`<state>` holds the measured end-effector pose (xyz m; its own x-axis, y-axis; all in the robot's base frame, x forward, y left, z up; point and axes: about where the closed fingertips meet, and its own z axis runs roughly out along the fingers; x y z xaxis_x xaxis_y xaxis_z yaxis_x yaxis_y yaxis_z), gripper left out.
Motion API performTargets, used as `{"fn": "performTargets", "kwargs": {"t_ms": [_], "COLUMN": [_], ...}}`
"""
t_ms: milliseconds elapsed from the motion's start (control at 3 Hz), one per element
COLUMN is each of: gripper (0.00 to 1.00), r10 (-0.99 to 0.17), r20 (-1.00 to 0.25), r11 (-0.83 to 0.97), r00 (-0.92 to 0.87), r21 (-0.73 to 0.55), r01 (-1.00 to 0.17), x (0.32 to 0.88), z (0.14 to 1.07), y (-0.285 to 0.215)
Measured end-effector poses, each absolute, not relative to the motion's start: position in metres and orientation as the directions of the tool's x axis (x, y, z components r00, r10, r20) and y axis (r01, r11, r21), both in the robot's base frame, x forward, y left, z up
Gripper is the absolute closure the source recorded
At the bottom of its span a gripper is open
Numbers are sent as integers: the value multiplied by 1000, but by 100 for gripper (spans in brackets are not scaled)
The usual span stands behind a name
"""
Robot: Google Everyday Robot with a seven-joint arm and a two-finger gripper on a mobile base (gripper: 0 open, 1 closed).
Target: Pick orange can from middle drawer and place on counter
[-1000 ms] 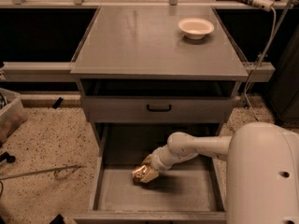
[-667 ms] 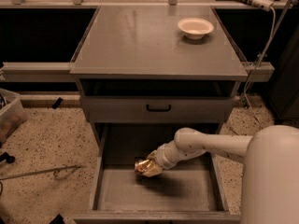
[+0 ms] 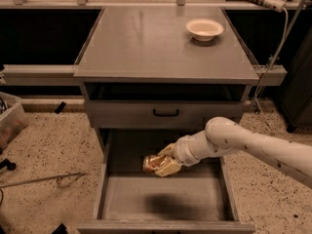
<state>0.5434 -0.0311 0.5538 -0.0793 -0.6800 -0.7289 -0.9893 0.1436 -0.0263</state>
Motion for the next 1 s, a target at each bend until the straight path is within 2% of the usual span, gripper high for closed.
{"fn": "performTargets", "kwargs": {"t_ms": [667,1000], "gripper": [100,100], "r10": [-684,-689], "r20": [-728,-725], "r11": [132,104], "r00": [-53,29], "r21": [-51,-138], "r01": [-990,-985], "x": [545,536], "z": [568,632], "y": [-27,-25]}}
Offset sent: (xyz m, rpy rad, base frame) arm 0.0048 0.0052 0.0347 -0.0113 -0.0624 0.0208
